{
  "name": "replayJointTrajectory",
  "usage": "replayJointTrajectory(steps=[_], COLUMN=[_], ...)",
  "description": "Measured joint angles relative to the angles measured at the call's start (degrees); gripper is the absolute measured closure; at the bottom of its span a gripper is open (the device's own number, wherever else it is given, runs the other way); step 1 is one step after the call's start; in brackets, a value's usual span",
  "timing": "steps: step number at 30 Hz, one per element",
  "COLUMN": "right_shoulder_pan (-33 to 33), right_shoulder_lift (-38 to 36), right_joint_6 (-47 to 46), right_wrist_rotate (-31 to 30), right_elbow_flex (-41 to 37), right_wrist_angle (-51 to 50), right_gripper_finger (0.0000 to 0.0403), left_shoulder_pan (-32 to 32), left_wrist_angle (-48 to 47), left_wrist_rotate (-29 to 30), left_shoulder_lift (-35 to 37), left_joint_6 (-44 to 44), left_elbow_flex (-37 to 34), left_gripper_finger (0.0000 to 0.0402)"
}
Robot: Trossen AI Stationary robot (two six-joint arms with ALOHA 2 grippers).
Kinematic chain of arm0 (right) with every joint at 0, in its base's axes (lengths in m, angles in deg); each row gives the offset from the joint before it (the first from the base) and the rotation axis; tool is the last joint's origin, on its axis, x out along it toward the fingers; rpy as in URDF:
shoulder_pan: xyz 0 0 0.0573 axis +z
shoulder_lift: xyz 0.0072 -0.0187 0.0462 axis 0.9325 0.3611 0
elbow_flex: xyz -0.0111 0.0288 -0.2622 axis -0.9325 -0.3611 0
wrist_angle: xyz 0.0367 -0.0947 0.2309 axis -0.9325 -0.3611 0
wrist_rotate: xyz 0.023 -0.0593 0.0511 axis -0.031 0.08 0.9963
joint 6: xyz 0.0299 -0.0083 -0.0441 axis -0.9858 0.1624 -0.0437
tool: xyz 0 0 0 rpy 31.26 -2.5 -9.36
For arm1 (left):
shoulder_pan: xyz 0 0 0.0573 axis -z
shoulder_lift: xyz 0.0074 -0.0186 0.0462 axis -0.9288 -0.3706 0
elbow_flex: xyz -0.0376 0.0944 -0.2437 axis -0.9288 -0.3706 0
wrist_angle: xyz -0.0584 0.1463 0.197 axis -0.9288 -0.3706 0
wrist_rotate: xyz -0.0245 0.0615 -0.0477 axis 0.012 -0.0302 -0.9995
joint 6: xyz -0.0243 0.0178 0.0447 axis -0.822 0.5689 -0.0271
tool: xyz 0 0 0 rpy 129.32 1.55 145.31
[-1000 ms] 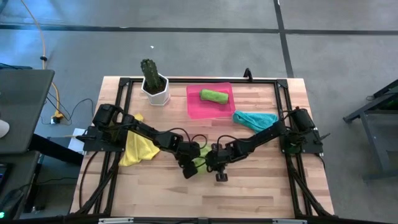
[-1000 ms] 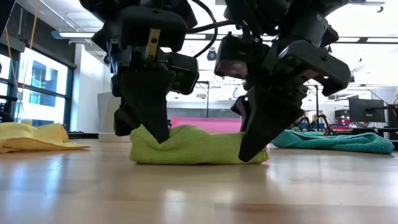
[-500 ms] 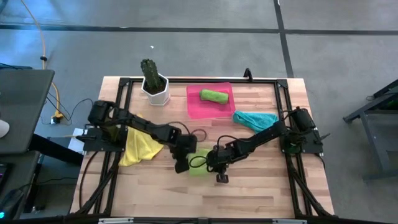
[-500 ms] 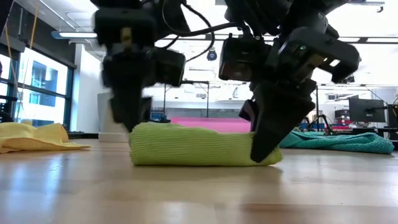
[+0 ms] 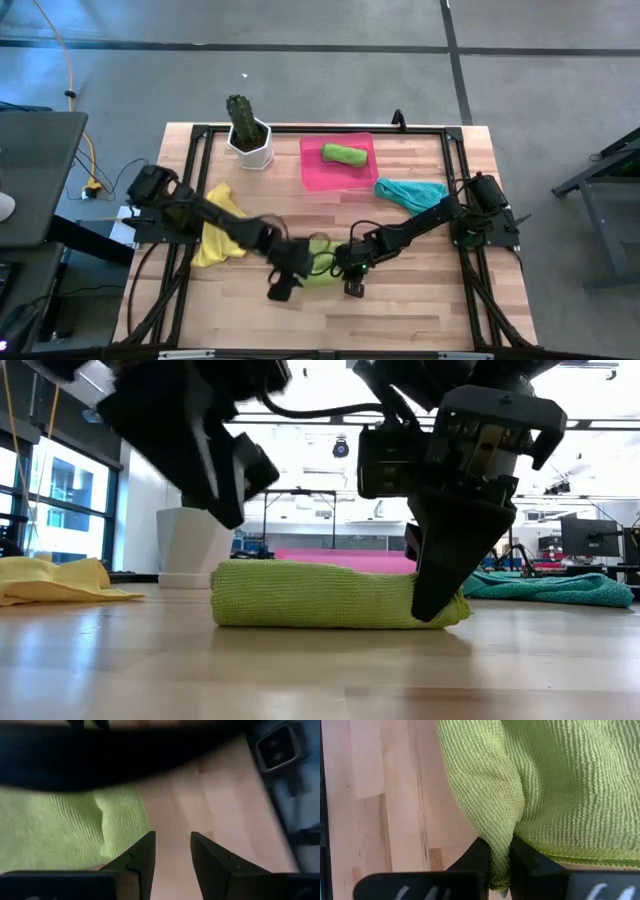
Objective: Roll microfiber towels into tight, uniform cylinder then place into a basket
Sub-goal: Roll the light green microfiber cloth
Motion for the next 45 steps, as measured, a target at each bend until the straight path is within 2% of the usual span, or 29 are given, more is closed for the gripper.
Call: replayJointTrajectory(steps=[3, 5, 7, 12, 18, 27, 38, 45], right_shoulder_pan=[0.0, 0.0, 0.1, 0.2, 0.2, 0.6, 1.5, 1.5], right_shoulder_lift=[0.0, 0.0, 0.1, 0.1, 0.1, 0.3, 0.3, 0.3], right_joint_6=[0.2, 0.2, -0.2, -0.7, -0.7, -0.6, 0.4, 3.1], right_wrist_rotate=[0.0, 0.1, 0.0, -0.2, -0.2, -0.4, -2.4, -2.4], right_elbow_flex=[-0.1, -0.1, -0.1, -0.1, -0.2, -0.3, -0.3, -0.3], right_wrist_angle=[0.4, 0.9, 1.1, 1.1, 1.7, 3.3, 3.8, 4.1], right_gripper_finger=[0.0381, 0.0381, 0.0381, 0.0381, 0.0381, 0.0381, 0.0381, 0.0381], left_shoulder_pan=[3.6, 5.1, 6.2, 7.9, 9.2, 8.9, 8.1, 7.9], left_wrist_angle=[0.5, 0.5, 0.7, 1.2, 5.5, 4.0, 4.9, 5.3], left_wrist_rotate=[12.3, 20.6, 24.8, 22.2, 24.8, 29.1, 24.6, 24.3], left_shoulder_lift=[0.0, 0.0, 0.0, -0.8, -4.2, -6.8, -9.6, -11.1], left_joint_6=[3.2, 2.1, -0.1, -4.5, -3.5, -1.3, -3.2, -12.6], left_elbow_flex=[0.0, 0.0, 0.0, 0.0, 0.0, 0.0, 0.0, 0.2], left_gripper_finger=[0.0285, 0.0278, 0.0269, 0.0239, 0.0213, 0.0212, 0.0213, 0.0227])
